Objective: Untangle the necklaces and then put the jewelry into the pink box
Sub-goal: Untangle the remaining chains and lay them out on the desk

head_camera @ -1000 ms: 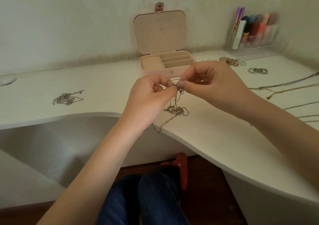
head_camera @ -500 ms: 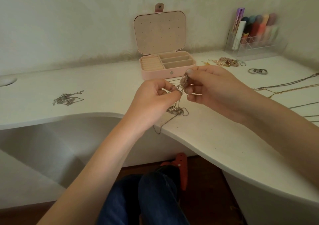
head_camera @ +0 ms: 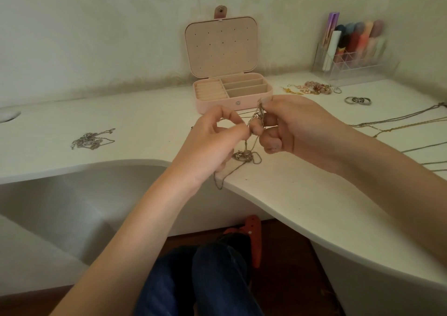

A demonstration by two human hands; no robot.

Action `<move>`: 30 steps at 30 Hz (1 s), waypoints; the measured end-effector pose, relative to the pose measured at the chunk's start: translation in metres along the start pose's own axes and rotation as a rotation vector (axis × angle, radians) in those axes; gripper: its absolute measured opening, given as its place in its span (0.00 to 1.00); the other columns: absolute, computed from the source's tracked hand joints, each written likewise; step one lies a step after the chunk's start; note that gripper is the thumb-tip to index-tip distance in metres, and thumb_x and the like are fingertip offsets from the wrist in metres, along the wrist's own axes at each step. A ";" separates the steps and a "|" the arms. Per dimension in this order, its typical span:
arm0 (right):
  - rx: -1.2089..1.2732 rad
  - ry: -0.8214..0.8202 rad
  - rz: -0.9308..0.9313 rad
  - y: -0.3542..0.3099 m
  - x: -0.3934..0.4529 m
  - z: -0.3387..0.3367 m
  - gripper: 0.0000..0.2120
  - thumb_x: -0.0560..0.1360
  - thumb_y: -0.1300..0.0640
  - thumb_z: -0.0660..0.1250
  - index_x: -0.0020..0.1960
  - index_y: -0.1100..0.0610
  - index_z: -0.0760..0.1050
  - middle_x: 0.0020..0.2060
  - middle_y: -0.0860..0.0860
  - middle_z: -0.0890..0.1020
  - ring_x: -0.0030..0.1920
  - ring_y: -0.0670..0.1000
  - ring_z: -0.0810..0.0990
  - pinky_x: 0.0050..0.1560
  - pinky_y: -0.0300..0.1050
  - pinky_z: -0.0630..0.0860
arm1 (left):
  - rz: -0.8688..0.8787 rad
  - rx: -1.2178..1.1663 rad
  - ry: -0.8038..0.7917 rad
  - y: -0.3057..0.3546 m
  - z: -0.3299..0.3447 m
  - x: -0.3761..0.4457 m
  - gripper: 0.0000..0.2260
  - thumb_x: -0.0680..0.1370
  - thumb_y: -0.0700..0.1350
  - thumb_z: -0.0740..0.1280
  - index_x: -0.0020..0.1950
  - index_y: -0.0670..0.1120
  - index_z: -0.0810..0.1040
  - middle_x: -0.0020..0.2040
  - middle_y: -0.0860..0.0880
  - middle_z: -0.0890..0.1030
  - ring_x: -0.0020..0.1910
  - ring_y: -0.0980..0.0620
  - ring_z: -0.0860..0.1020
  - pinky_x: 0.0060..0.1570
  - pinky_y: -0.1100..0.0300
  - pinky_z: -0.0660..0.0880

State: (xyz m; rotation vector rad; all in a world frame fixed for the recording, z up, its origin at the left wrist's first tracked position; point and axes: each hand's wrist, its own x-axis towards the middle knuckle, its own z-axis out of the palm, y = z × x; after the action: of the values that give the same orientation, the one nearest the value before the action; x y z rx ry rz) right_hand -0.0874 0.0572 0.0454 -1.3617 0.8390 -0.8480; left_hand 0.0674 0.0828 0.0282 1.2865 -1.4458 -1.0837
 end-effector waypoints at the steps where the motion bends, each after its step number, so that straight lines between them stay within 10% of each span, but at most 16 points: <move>1: -0.040 0.013 -0.011 0.000 0.000 0.000 0.12 0.82 0.59 0.51 0.58 0.61 0.71 0.30 0.51 0.76 0.24 0.48 0.65 0.26 0.38 0.67 | -0.007 -0.057 -0.026 0.002 -0.001 -0.001 0.04 0.76 0.39 0.62 0.45 0.48 0.74 0.22 0.56 0.61 0.21 0.57 0.56 0.23 0.66 0.51; 9: -0.247 0.034 -0.084 0.001 -0.002 0.001 0.12 0.82 0.53 0.55 0.53 0.60 0.73 0.23 0.51 0.77 0.20 0.48 0.66 0.22 0.37 0.63 | 0.049 -0.044 -0.064 0.006 -0.001 0.004 0.05 0.76 0.46 0.69 0.41 0.47 0.80 0.30 0.44 0.64 0.21 0.55 0.56 0.21 0.68 0.54; 16: -0.241 0.020 -0.093 -0.003 -0.005 -0.001 0.13 0.81 0.55 0.57 0.57 0.63 0.73 0.19 0.50 0.72 0.17 0.47 0.63 0.19 0.35 0.60 | -0.117 -0.265 -0.152 0.009 -0.002 0.007 0.07 0.77 0.48 0.64 0.50 0.46 0.77 0.33 0.53 0.69 0.26 0.57 0.64 0.21 0.67 0.56; 30: -0.381 0.170 -0.117 -0.003 -0.003 -0.003 0.07 0.79 0.56 0.61 0.49 0.58 0.76 0.18 0.47 0.69 0.18 0.44 0.63 0.20 0.34 0.59 | 0.127 0.053 0.119 0.009 0.004 0.005 0.06 0.75 0.43 0.69 0.38 0.47 0.80 0.40 0.51 0.80 0.33 0.61 0.76 0.23 0.65 0.69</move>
State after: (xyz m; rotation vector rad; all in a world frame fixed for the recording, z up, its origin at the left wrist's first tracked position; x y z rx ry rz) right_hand -0.0915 0.0584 0.0487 -1.7014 1.1015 -0.9360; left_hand 0.0612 0.0787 0.0367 1.2564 -1.4545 -0.8757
